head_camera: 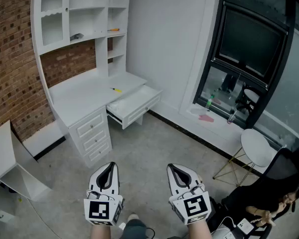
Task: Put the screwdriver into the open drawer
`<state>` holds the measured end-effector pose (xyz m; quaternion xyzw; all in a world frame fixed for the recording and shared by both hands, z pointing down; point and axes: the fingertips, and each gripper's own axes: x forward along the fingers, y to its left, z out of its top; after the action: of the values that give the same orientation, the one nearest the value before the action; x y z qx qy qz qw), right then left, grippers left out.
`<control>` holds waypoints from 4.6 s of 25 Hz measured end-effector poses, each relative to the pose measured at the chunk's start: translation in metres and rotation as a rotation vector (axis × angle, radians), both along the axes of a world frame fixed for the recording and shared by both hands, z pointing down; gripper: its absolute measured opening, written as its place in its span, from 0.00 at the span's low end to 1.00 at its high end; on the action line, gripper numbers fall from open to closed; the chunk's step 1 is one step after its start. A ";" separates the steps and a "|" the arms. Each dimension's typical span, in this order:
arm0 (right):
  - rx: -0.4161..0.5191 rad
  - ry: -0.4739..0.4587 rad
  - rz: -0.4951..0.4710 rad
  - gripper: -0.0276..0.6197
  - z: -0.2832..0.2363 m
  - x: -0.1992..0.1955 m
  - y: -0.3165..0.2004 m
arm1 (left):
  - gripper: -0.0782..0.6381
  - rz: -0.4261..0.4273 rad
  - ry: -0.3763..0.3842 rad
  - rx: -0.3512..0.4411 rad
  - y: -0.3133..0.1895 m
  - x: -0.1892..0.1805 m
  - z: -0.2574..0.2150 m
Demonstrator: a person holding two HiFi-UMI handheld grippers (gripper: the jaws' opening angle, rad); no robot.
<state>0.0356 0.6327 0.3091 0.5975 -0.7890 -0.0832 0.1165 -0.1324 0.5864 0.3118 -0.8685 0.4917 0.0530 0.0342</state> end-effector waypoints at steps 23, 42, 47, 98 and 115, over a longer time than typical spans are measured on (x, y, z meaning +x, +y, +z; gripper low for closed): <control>0.001 -0.033 0.007 0.06 -0.003 -0.008 -0.215 | 0.13 0.062 -0.043 0.004 -0.207 0.004 -0.001; 0.004 -0.022 -0.141 0.06 0.010 0.004 -0.468 | 0.13 -0.072 -0.063 -0.020 -0.428 0.012 0.016; -0.026 -0.016 -0.185 0.06 0.017 0.018 -0.555 | 0.13 -0.103 -0.077 -0.034 -0.512 0.029 0.019; -0.776 0.192 -0.415 0.30 0.296 -0.076 -1.001 | 0.13 -0.276 -0.032 -0.397 -0.886 -0.055 0.169; -0.925 0.311 -0.465 0.17 0.340 -0.081 -1.019 | 0.13 -0.331 -0.035 -0.454 -0.907 -0.075 0.200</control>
<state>-0.0450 -0.3860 0.6486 0.2740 -0.8281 0.1619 0.4614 -0.2078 -0.3207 0.5118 -0.7625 0.6256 -0.0799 -0.1443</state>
